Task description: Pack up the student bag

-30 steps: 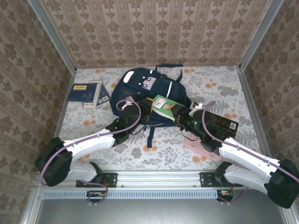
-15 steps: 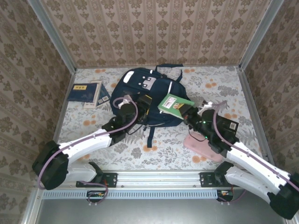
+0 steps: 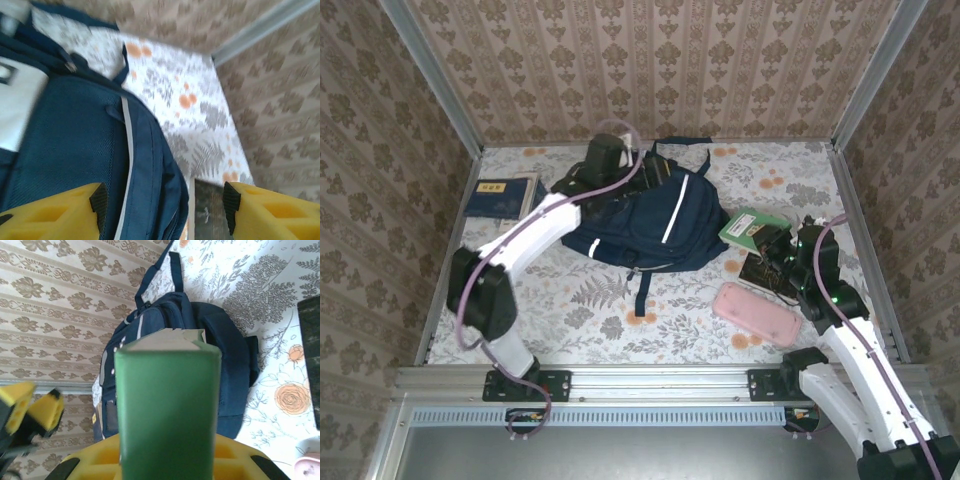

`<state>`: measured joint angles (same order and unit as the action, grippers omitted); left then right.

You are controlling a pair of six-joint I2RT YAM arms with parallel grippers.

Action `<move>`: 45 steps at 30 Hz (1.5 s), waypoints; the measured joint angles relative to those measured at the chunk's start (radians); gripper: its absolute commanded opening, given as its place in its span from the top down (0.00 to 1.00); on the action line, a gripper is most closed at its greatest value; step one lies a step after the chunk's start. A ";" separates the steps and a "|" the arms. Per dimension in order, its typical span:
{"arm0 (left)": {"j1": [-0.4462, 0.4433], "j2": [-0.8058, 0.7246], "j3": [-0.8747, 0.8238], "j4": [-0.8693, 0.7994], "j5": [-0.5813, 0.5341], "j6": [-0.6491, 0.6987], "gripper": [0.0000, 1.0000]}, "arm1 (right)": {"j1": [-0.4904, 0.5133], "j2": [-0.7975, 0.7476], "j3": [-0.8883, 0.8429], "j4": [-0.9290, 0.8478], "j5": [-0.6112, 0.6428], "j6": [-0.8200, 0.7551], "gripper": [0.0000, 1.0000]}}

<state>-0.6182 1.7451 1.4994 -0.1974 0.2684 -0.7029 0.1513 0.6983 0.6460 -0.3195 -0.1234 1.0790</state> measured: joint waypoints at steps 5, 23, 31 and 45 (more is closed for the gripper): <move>-0.002 0.265 0.195 -0.129 0.142 0.121 0.36 | -0.022 0.005 0.000 -0.022 -0.039 -0.058 1.00; -0.018 0.449 0.295 -0.150 0.376 0.165 0.59 | -0.044 0.128 0.000 0.012 -0.121 -0.105 1.00; -0.025 0.486 0.296 -0.172 0.352 0.194 0.59 | -0.047 0.127 0.000 0.039 -0.125 -0.103 1.00; -0.055 0.504 0.451 -0.386 0.125 0.362 1.00 | -0.050 0.099 -0.008 0.051 -0.144 -0.081 1.00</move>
<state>-0.6727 2.2494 1.9507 -0.5831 0.3931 -0.3412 0.1013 0.7975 0.6376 -0.2687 -0.2672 0.9977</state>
